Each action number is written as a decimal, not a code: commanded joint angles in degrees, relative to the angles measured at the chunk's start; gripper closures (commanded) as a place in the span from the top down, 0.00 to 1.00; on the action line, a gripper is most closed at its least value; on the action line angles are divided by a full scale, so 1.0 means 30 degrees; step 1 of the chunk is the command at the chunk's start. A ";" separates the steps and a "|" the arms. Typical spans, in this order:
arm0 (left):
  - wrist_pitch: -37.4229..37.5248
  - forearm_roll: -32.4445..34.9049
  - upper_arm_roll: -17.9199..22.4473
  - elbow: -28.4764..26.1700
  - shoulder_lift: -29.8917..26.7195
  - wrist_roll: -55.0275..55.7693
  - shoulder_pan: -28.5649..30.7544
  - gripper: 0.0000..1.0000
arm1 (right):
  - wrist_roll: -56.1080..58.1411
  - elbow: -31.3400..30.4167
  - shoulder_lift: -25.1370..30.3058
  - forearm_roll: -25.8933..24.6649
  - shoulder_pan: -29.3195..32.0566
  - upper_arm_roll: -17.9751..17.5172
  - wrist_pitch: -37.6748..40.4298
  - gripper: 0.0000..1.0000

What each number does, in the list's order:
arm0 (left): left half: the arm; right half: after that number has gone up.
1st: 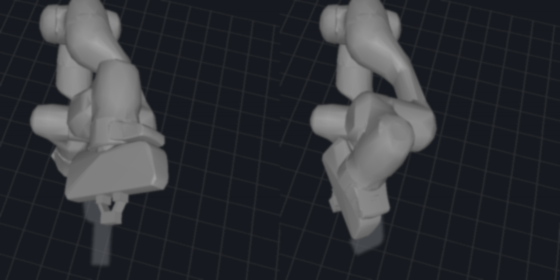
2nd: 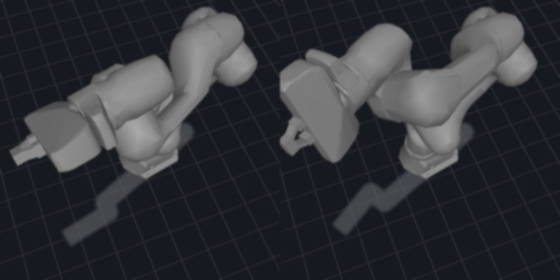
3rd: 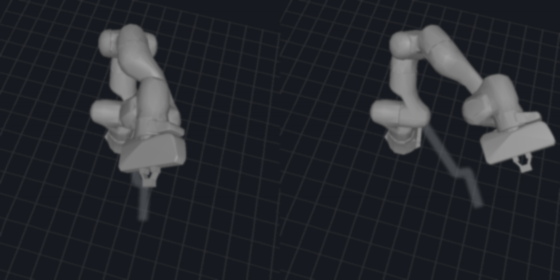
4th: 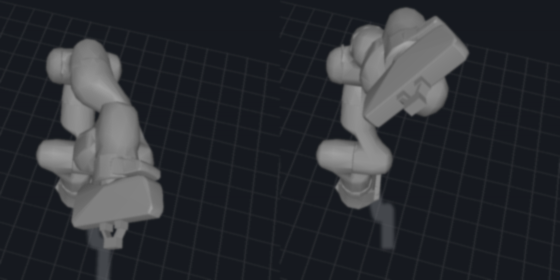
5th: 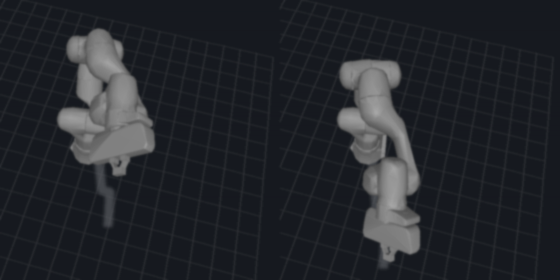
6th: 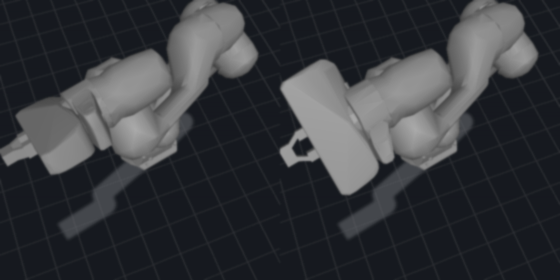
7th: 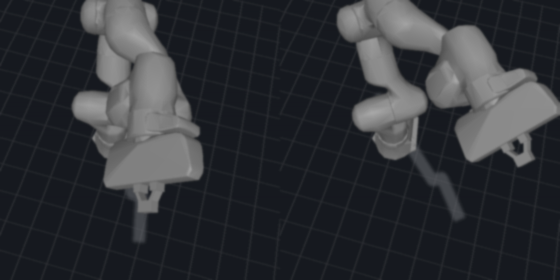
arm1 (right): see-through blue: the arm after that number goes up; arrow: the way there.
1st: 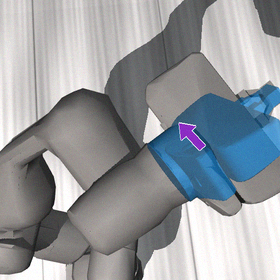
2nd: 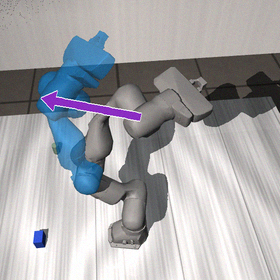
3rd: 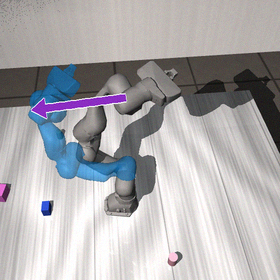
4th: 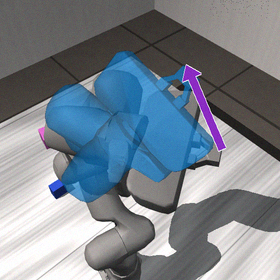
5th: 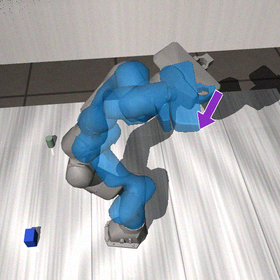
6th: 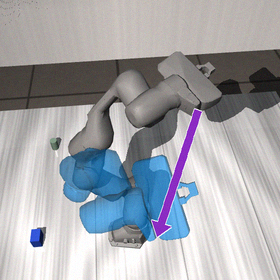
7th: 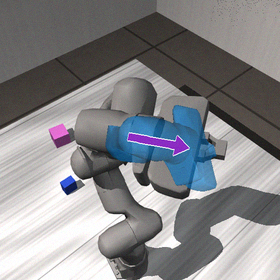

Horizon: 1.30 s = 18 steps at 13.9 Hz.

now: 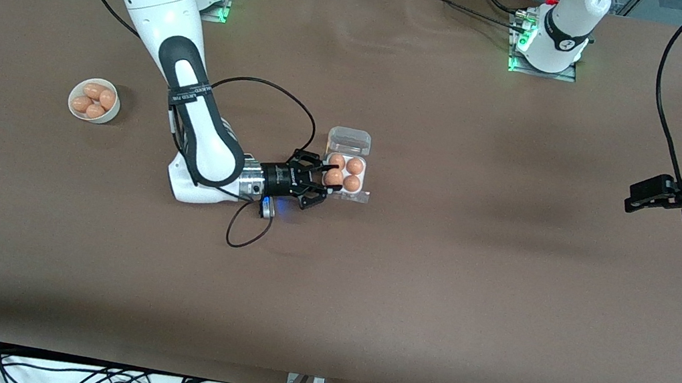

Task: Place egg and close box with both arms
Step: 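Lift the egg with the right gripper and carry it to the box, then lower the egg into the empty box cup and open the right gripper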

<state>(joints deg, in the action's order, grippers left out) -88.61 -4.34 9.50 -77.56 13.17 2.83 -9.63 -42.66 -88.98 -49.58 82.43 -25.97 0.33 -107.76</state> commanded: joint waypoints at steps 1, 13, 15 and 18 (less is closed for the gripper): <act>0.0238 0.0539 -0.0033 0.0220 -0.0113 -0.0211 0.0017 1.00 | -0.0281 0.0450 -0.0467 0.0268 -0.0190 -0.0080 0.0091 0.41; 0.0238 0.0569 -0.0063 0.0220 -0.0113 -0.0211 0.0017 1.00 | -0.0105 0.0391 -0.1053 0.0150 -0.0630 -0.0080 -0.0115 0.45; 0.0238 0.0569 -0.0063 0.0220 -0.0113 -0.0211 -0.0012 1.00 | -0.0105 0.0391 -0.1053 0.0180 -0.0659 -0.0080 -0.0115 0.64; 0.0239 0.0539 -0.0063 0.0220 -0.0113 -0.0182 -0.0041 1.00 | -0.0164 0.0508 -0.1258 0.0151 -0.0630 -0.0080 -0.0115 0.99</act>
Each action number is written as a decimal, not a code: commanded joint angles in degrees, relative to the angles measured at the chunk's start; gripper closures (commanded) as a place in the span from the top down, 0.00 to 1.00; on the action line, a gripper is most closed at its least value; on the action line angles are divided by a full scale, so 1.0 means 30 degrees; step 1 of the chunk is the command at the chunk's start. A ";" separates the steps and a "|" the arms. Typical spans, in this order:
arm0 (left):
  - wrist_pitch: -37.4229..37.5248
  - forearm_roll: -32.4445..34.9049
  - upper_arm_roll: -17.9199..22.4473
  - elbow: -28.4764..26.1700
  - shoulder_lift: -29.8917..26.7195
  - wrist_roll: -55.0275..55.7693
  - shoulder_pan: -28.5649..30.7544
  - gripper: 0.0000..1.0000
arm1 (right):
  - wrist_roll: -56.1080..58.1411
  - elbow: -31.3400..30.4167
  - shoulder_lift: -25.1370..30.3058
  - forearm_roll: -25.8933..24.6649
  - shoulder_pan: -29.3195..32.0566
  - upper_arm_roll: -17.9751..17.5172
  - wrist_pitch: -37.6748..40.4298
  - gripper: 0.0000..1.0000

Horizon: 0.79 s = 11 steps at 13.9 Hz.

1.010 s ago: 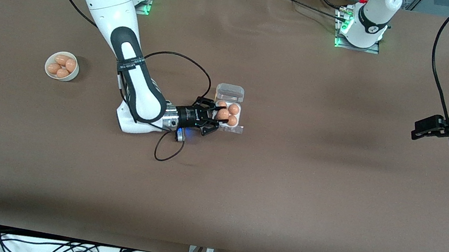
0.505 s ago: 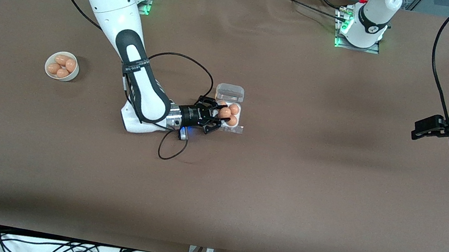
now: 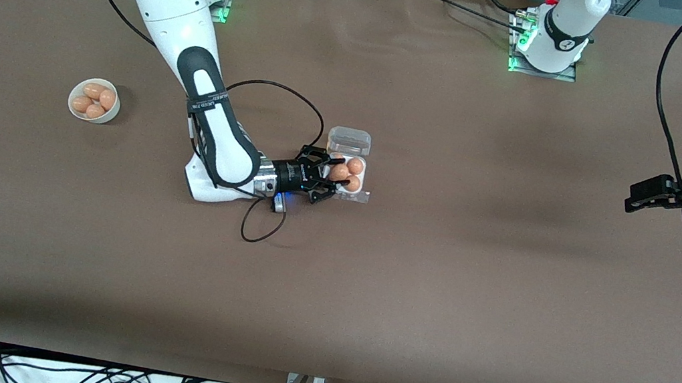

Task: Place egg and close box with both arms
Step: 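Lower the egg into the empty box cup and open the right gripper, then withdraw the right gripper while the left gripper reaches the box lid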

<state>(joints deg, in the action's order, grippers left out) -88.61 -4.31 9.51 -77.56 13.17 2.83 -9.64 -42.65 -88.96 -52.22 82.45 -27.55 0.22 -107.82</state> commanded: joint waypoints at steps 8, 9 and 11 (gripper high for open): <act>0.0268 0.0206 -0.1494 0.0191 -0.0026 0.1276 -0.0242 1.00 | -0.0225 0.1382 0.1171 -0.3298 0.0601 0.1620 0.0140 1.00; 0.0268 0.0206 -0.2195 0.0191 0.0004 0.2124 -0.0242 1.00 | -0.0225 0.1411 0.1641 -0.5198 0.0630 0.1916 0.0140 1.00; 0.0268 0.0206 -0.3514 0.0162 0.0092 0.3736 -0.0271 0.92 | -0.0167 0.1382 0.2724 -0.8861 0.0717 0.1978 0.0140 1.00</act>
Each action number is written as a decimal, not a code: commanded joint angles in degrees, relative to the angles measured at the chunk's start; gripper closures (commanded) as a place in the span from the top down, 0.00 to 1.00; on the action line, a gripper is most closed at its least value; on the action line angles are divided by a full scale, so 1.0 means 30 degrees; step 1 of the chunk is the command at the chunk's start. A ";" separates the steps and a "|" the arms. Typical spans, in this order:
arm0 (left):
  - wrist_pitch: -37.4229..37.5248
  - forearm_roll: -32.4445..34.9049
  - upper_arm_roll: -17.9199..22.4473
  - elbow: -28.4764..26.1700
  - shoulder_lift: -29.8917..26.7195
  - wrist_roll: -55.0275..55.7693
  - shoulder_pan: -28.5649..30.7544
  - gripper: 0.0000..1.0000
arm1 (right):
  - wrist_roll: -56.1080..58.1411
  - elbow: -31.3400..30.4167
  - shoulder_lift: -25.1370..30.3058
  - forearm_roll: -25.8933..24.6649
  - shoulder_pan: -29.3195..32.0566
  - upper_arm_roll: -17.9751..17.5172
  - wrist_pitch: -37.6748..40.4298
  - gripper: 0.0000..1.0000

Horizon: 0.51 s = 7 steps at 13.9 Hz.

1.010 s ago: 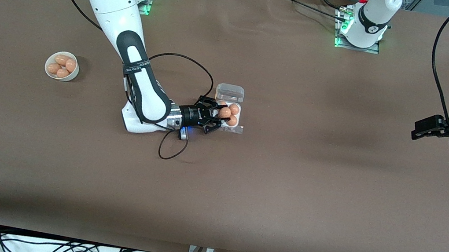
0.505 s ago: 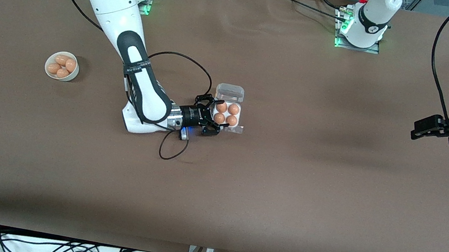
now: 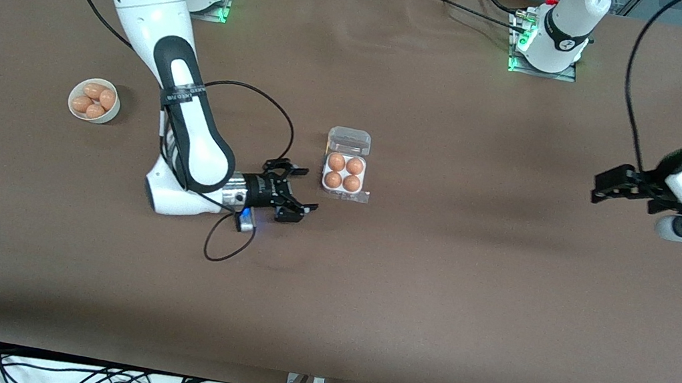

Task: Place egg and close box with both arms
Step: 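Withdraw the right gripper while the left gripper reaches the box lid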

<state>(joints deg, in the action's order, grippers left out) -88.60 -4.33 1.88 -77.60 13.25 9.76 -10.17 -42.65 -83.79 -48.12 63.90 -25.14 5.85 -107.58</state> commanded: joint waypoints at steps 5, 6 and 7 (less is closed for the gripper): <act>0.0411 -0.0863 -0.5015 -0.0002 0.1467 0.6172 -0.0095 0.44 | -0.0023 -0.0341 0.3205 -1.0881 -0.0086 0.1798 0.1666 1.00; 0.0441 -0.1798 -0.5426 -0.0002 0.1878 0.7052 -0.0124 0.36 | 0.0065 -0.0341 0.3615 -1.2581 -0.0028 0.1829 0.1699 1.00; 0.0441 -0.2416 -0.5865 -0.0002 0.2288 0.7698 -0.0124 0.32 | 0.0153 -0.0341 0.4112 -1.4251 0.0030 0.1714 0.1699 1.00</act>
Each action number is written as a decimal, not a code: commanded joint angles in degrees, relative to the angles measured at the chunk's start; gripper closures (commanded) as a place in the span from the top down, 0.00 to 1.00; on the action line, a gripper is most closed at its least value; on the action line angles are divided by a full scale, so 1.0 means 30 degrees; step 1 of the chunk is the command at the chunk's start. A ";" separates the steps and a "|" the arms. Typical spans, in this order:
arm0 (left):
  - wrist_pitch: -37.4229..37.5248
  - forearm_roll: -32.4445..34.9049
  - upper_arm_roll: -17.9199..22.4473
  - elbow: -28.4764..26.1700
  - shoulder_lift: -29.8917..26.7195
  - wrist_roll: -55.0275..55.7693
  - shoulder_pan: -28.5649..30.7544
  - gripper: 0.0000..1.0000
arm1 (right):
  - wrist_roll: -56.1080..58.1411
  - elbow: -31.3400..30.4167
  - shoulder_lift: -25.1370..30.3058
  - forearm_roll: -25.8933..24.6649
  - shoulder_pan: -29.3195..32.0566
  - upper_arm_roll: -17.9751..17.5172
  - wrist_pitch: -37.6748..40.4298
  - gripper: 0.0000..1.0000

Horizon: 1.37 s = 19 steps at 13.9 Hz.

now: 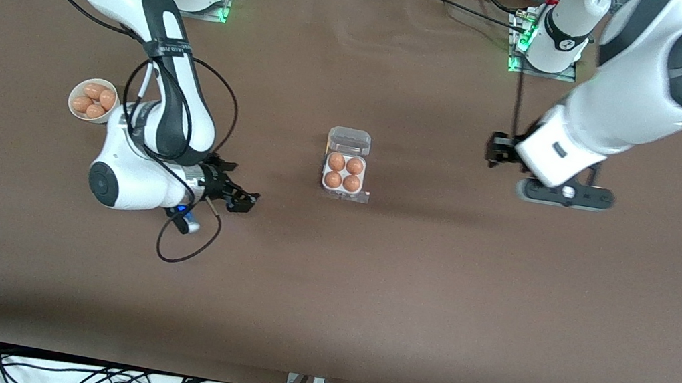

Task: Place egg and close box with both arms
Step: 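Withdraw the right gripper while the left gripper reaches the box lid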

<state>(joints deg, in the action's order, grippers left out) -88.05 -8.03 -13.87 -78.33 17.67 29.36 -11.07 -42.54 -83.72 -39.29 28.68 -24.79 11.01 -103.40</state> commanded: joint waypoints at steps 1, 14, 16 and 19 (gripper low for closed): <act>0.0288 -0.1510 -0.1026 0.0211 0.1080 0.1519 0.0174 0.27 | 0.0320 -0.0365 0.1521 -0.4210 0.0029 -0.0153 0.0276 1.00; 0.0259 -0.4148 -0.1381 0.0329 0.5299 0.5185 -0.3868 0.06 | 1.0488 -0.3029 1.0481 -1.0643 0.5911 -0.2875 0.1183 1.00; 0.0201 -0.4121 -0.1381 0.0387 0.6088 0.5476 -0.4452 0.06 | 1.0663 -0.3323 1.1947 -1.0643 0.7057 -0.3492 0.1940 1.00; 0.0084 -0.4150 -0.1381 0.0416 0.6999 0.6004 -0.5067 0.06 | 1.1860 -0.3236 1.3124 -1.0643 0.8113 -0.3641 0.3059 1.00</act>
<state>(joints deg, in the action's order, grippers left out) -87.96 -19.12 -18.23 -78.45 36.86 45.58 -24.69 -9.36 -91.15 -2.99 -2.45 -2.99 1.78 -94.66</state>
